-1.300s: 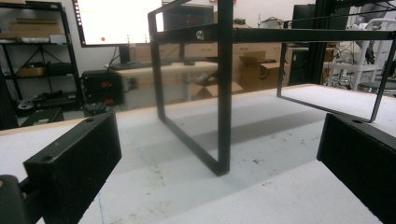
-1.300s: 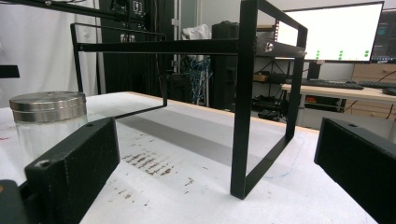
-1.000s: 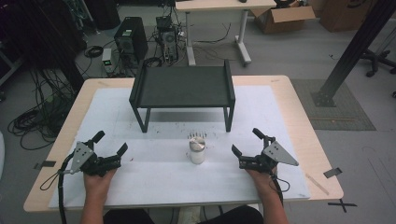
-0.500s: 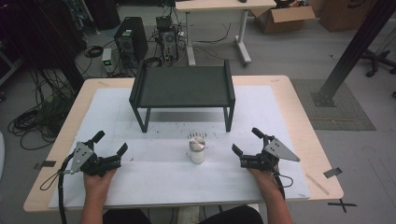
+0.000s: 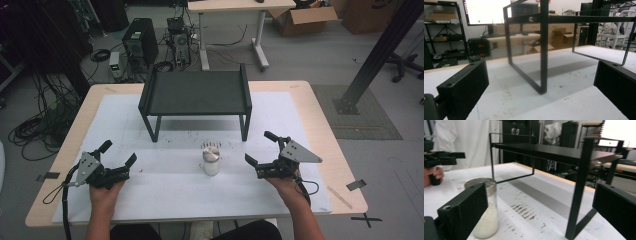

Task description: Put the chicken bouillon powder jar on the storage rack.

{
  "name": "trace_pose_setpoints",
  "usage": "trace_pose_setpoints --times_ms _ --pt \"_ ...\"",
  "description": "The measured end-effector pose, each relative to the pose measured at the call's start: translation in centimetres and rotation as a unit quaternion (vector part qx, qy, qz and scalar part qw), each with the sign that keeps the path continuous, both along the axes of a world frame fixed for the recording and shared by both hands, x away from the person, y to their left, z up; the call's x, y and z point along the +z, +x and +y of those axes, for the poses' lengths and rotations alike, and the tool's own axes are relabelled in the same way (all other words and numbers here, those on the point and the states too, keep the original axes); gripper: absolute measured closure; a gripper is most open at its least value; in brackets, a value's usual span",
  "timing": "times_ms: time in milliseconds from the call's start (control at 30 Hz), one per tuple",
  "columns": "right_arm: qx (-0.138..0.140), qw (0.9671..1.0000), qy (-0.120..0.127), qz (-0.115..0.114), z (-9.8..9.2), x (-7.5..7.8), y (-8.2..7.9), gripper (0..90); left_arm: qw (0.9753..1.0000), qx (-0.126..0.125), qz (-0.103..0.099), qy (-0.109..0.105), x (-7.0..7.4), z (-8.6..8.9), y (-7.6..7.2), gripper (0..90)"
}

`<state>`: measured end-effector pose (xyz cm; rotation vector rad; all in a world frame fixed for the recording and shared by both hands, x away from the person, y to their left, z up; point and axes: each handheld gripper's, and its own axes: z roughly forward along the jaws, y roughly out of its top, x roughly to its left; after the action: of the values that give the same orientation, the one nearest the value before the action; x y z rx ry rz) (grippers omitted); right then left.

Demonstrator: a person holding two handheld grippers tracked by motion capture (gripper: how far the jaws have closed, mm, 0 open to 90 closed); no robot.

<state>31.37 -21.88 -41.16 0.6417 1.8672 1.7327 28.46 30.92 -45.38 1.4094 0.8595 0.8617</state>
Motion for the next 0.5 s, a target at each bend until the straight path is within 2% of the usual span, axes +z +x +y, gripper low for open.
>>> trace_pose_setpoints --times_ms 267,400,500 --pt "0.034 0.9990 -0.026 0.014 0.9 0.4 0.3 0.0 1.0000 0.000 0.000 0.000 0.0 0.0 0.0 0.2" --pt "0.060 0.9970 -0.042 0.026 1.9 0.5 0.5 0.0 1.0000 0.000 -0.001 0.000 0.0 0.0 0.0 0.2" --pt "0.068 0.9959 -0.050 0.032 2.3 0.4 0.6 0.0 1.0000 0.000 -0.001 0.000 0.0 0.0 0.0 0.2"
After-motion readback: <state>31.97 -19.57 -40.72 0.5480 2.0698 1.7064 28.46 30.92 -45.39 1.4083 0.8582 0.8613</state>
